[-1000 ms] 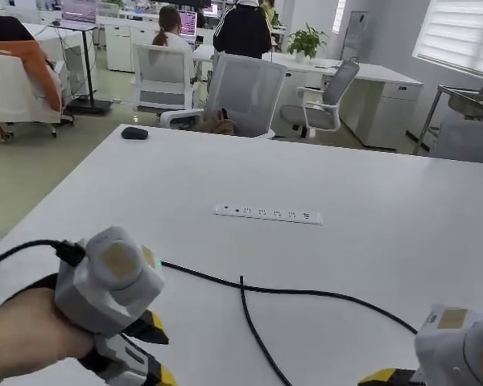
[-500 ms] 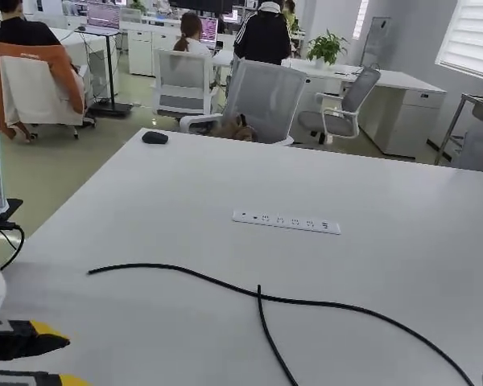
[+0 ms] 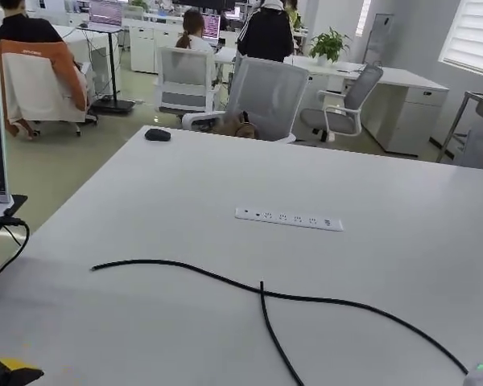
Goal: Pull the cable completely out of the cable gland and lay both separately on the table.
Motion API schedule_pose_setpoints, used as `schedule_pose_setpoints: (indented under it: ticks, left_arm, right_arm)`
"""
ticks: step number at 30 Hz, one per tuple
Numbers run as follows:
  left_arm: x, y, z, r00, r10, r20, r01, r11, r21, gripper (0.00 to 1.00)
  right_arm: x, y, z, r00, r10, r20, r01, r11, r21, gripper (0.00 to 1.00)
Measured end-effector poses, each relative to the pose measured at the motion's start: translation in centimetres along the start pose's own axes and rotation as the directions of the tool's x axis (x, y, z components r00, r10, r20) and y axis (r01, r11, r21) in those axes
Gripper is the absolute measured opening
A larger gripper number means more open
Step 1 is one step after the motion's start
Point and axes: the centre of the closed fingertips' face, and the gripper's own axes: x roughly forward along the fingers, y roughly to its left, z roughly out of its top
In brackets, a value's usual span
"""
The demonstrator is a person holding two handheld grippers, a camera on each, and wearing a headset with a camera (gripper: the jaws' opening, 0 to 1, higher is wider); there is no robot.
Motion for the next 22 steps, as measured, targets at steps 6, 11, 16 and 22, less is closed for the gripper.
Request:
schedule_pose_setpoints:
  ticks: [6, 11, 16, 22]
  left_arm:
    - [0.0, -0.4, 0.0, 1.0, -0.007, -0.007, 0.007, 1.0, 0.011, 0.51]
    - [0.1, -0.7, -0.2, 0.9998, -0.014, -0.014, 0.014, 1.0, 0.016, 0.5]
    - [0.3, -0.9, -0.4, 0.9995, -0.02, -0.024, 0.02, 0.999, 0.025, 0.5]
    - [0.4, -1.1, -0.5, 0.9993, -0.027, -0.028, 0.028, 0.999, 0.031, 0.5]
  right_arm:
    - [-0.1, -0.1, 0.0, 1.0, -0.006, -0.003, 0.006, 1.0, 0.002, 0.42]
    - [-0.2, 0.2, 0.2, 1.0, -0.004, -0.001, 0.004, 1.0, -0.003, 0.42]
    - [0.0, 0.6, 0.1, 1.0, 0.002, -0.004, -0.002, 1.0, -0.005, 0.42]
    - [0.1, 0.7, 0.0, 0.9999, 0.004, -0.013, -0.004, 1.0, -0.01, 0.42]
